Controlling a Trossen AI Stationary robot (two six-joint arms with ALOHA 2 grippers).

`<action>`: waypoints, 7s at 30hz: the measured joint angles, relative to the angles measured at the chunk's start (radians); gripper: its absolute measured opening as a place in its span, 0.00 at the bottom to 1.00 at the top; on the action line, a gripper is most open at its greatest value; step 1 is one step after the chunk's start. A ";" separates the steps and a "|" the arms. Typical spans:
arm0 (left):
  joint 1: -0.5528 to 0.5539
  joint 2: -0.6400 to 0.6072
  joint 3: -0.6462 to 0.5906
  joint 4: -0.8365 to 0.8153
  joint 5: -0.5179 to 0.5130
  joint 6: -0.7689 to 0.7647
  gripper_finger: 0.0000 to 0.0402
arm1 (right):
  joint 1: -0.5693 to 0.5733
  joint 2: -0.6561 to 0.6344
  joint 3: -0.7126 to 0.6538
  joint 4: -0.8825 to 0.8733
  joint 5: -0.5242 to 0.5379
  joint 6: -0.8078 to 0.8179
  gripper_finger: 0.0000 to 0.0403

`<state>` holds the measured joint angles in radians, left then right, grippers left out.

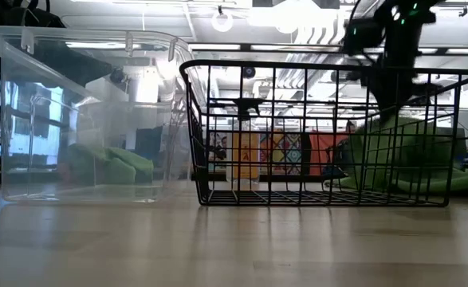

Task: Sort microfiber towel by color & place in baskets
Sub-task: Put the green towel into the wire basket

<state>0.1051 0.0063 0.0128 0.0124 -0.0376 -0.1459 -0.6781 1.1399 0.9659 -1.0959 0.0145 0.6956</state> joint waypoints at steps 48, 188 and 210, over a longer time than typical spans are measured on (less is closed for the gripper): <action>-0.001 0.029 0.038 0.483 -0.100 -0.190 0.00 | 0.033 -0.023 0.385 0.406 -0.364 -0.441 0.00; -0.117 0.983 0.846 0.191 -0.082 -0.036 0.27 | 0.763 0.001 0.080 1.145 0.232 -0.648 0.68; 0.291 1.005 1.067 -0.950 -0.337 -0.313 0.55 | 0.757 0.001 0.080 1.023 0.356 -0.581 0.68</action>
<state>0.3964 1.0110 1.0801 -0.9379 -0.3743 -0.4590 0.0788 1.1412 1.0462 -0.0727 0.3706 0.1150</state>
